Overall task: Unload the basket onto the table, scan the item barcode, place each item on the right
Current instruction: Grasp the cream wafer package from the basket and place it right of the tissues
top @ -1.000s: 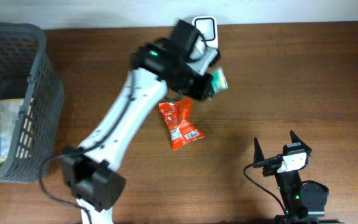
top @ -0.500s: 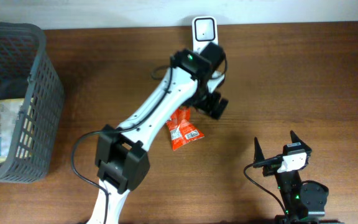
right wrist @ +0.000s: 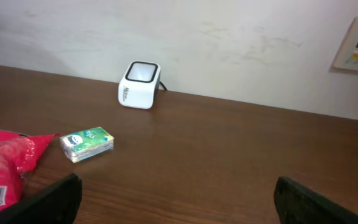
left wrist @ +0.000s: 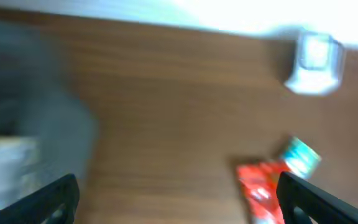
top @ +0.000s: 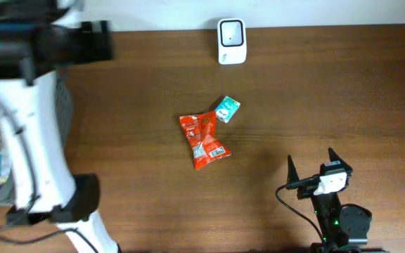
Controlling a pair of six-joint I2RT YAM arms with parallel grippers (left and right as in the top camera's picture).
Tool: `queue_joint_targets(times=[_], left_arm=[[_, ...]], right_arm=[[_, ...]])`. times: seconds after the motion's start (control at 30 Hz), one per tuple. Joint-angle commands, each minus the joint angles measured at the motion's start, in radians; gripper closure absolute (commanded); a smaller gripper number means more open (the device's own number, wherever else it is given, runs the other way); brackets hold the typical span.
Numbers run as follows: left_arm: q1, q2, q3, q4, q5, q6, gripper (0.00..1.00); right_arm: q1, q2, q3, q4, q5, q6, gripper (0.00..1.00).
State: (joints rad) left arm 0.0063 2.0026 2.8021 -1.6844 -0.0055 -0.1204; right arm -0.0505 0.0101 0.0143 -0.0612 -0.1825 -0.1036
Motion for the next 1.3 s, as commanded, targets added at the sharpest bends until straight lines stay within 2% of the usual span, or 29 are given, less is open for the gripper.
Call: queue_joint_targets(times=[0.0, 0.17, 0.27, 0.43, 0.63, 0.77, 0.93, 1.27], left_arm=[[0.252, -0.063, 0.011, -0.003, -0.130, -0.048, 0.01], [0.482, -0.016, -0.079, 0.035, -0.122, -0.051, 0.01], [0.535, 0.039, -0.143, 0.057, -0.123, -0.051, 0.03], [0.538, 0.181, -0.254, 0.087, -0.178, -0.053, 0.03], [0.537, 0.297, -0.364, 0.140, -0.187, -0.054, 0.03], [0.528, 0.349, -0.464, 0.176, -0.243, -0.055, 0.05], [0.523, 0.354, -0.659, 0.286, -0.276, -0.055, 0.06], [0.526, 0.354, -0.849, 0.471, -0.336, -0.042, 0.09]], right_arm=[[0.004, -0.006, -0.009, -0.002, -0.001, 0.011, 0.02], [0.004, -0.006, -0.009, -0.002, -0.001, 0.011, 0.01], [0.004, -0.006, -0.009, -0.002, -0.001, 0.011, 0.02], [0.004, -0.006, -0.009, -0.002, -0.001, 0.011, 0.01], [0.004, -0.006, -0.009, -0.002, -0.001, 0.011, 0.02], [0.004, -0.006, -0.009, -0.002, -0.001, 0.011, 0.01], [0.004, -0.006, -0.009, -0.002, -0.001, 0.011, 0.02], [0.004, -0.006, -0.009, -0.002, -0.001, 0.011, 0.01]])
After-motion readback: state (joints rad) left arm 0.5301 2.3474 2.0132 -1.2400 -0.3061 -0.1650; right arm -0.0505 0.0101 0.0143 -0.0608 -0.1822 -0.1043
